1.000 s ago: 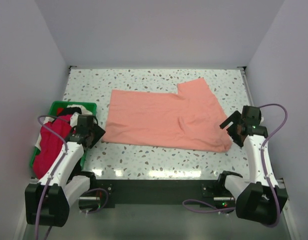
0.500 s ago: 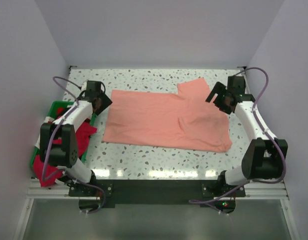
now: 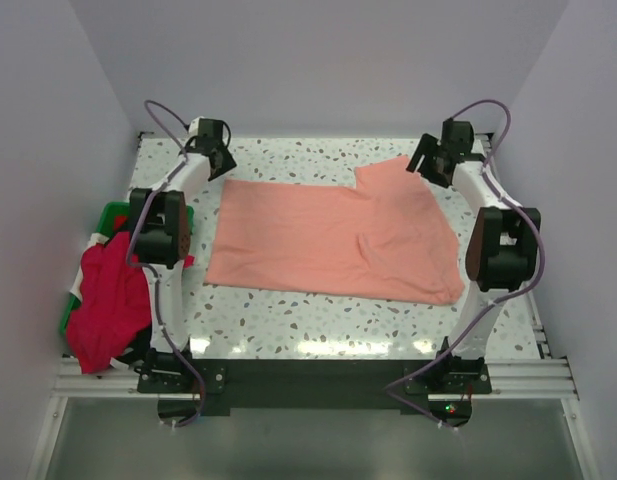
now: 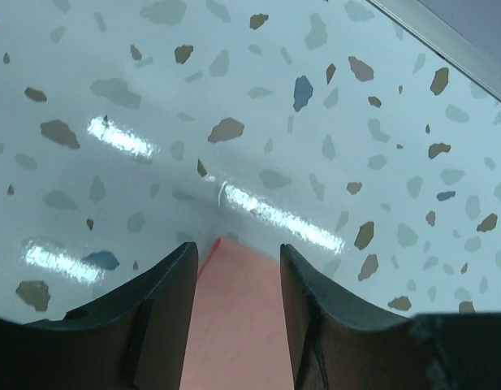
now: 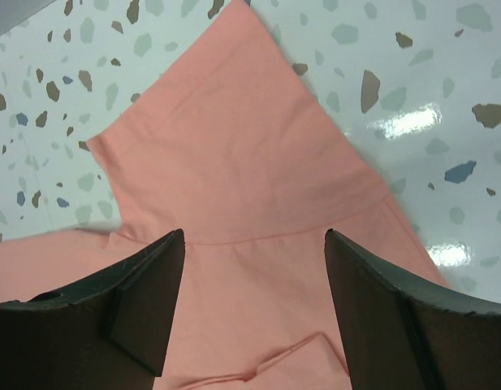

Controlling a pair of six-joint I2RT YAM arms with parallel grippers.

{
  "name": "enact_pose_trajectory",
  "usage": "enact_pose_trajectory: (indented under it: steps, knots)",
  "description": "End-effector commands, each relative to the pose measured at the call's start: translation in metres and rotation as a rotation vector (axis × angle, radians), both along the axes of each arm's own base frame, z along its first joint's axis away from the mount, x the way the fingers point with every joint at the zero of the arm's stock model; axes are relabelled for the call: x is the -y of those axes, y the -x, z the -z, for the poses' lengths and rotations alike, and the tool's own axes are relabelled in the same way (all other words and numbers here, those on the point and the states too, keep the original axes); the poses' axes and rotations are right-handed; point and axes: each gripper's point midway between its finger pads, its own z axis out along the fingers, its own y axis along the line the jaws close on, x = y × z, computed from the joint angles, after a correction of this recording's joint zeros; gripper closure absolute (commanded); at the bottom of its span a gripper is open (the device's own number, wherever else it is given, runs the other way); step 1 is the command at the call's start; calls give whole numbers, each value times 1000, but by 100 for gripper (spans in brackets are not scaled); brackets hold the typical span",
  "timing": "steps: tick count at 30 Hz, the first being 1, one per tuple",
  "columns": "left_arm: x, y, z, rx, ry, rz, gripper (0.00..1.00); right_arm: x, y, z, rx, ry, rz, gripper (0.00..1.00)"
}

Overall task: Fold and stack the t-shirts
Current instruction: Fold the tshirt

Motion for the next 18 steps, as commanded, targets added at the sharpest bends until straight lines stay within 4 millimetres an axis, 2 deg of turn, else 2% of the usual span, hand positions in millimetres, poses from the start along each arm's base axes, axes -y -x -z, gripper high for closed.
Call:
enact_pose_trajectory:
  steps: [1, 3, 5, 12, 18]
  knots:
    - [-3, -20, -4, 11, -89, 30, 51, 4, -36, -35, 136, 47, -21, 27]
    - [-2, -24, 4, 1, -100, 30, 51, 4, -42, -26, 126, 54, -28, 28]
    - [-1, -25, 8, -3, -105, 29, 52, 7, -50, -26, 130, 73, -25, 28]
    - [5, -17, 34, -40, -108, 33, 53, 10, -66, -11, 113, 96, -33, 28]
    - [7, -12, 41, -51, -106, 39, 67, 11, -77, 4, 94, 120, -49, 28]
